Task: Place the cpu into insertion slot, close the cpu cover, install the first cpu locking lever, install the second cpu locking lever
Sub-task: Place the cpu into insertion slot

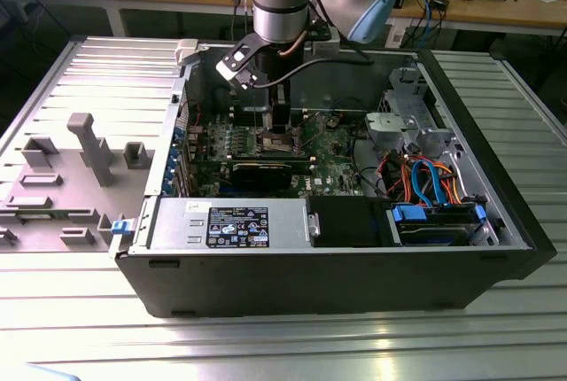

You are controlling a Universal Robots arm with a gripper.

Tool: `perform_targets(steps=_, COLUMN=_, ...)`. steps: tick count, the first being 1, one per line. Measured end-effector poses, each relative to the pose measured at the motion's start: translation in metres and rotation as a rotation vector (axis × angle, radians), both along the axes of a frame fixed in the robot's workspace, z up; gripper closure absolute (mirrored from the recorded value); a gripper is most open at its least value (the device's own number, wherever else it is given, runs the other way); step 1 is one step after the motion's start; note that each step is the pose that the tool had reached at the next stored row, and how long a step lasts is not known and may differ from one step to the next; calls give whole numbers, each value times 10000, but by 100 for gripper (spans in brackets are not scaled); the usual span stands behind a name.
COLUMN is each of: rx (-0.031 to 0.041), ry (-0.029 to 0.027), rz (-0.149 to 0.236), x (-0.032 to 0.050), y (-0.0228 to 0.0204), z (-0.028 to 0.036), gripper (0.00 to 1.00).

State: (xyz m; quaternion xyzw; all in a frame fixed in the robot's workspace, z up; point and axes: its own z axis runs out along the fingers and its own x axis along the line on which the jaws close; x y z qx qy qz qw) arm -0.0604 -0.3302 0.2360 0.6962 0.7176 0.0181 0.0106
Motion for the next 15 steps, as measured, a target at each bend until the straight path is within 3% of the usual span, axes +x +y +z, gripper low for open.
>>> perform_targets(steps=15, rx=8, ry=-1, rz=-1, x=-1, y=1, z=-51, gripper=46)
